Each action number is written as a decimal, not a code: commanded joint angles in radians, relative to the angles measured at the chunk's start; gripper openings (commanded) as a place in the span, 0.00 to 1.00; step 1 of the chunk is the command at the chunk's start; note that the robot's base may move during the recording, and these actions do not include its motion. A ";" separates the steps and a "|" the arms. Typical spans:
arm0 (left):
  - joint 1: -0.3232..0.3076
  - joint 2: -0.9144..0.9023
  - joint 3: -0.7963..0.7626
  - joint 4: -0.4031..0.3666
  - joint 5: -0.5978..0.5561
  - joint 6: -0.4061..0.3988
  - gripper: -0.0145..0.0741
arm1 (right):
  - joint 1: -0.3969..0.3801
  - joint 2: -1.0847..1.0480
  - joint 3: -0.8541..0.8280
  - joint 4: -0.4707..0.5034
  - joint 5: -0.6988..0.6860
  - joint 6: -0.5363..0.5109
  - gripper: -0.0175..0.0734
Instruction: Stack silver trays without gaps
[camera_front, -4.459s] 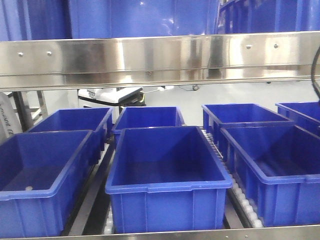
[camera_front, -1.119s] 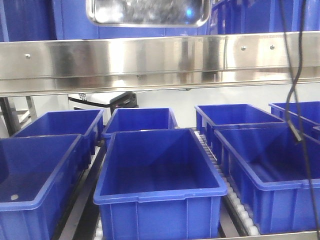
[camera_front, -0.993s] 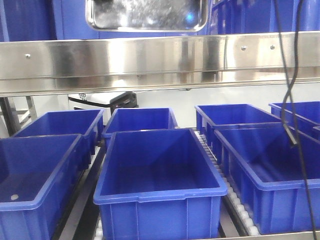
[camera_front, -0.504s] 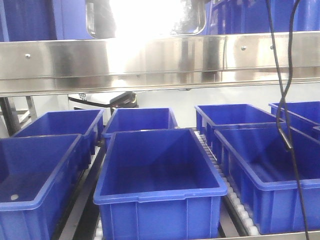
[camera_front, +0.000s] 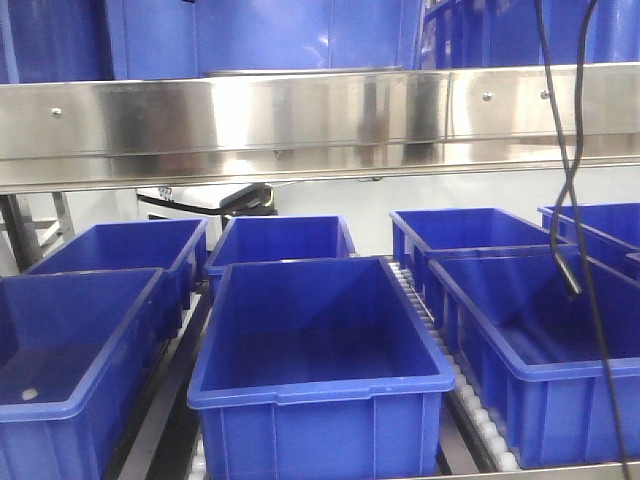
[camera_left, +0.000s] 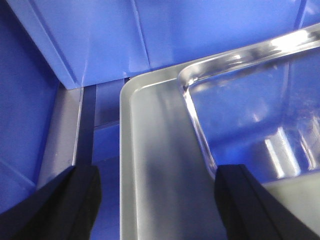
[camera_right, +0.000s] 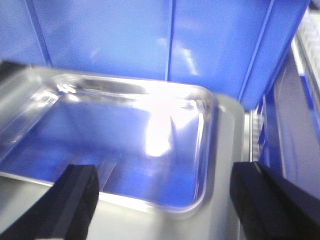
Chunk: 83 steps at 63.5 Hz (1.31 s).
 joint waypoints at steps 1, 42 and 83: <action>0.008 -0.037 -0.004 0.012 -0.014 -0.042 0.61 | -0.003 -0.008 -0.051 -0.009 0.015 -0.009 0.67; 0.010 -0.537 0.155 0.144 -0.048 -0.071 0.16 | 0.023 -0.399 -0.253 -0.019 0.334 -0.067 0.13; 0.010 -1.513 1.050 0.009 -0.465 -0.078 0.16 | 0.027 -1.071 0.431 0.162 0.185 -0.268 0.13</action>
